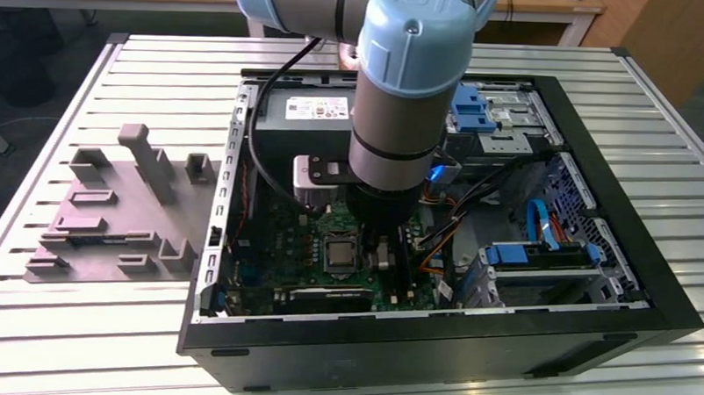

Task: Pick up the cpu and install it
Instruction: 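Install the first cpu locking lever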

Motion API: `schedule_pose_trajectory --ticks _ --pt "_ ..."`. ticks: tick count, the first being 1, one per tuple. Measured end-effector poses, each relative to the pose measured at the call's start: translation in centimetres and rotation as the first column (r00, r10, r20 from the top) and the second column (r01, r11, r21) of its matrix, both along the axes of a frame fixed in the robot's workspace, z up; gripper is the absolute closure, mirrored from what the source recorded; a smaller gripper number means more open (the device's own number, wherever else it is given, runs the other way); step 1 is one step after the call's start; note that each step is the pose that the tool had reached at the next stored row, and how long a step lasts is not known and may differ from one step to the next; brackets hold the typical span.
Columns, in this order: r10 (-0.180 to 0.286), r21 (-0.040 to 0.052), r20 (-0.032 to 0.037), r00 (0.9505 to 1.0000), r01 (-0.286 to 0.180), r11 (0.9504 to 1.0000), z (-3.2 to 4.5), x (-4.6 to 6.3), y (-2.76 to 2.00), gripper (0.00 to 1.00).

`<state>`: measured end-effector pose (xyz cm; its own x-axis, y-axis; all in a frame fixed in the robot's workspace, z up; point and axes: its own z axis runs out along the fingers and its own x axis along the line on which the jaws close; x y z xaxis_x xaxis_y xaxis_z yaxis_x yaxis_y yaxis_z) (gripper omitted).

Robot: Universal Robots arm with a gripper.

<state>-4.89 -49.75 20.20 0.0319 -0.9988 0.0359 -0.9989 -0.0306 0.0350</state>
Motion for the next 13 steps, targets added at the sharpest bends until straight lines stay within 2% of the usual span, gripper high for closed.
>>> schedule_pose_trajectory --ticks 2,3,13 --pt "0.0 -0.0001 -0.0001 1.0 0.0 1.0 0.06 0.0 0.0 0.89" --pt "0.0 -0.0001 0.0 1.0 0.0 1.0 0.94 0.0 0.0 0.89" --pt "0.0 -0.0001 -0.0001 1.0 0.0 1.0 0.67 0.0 0.0 0.89"
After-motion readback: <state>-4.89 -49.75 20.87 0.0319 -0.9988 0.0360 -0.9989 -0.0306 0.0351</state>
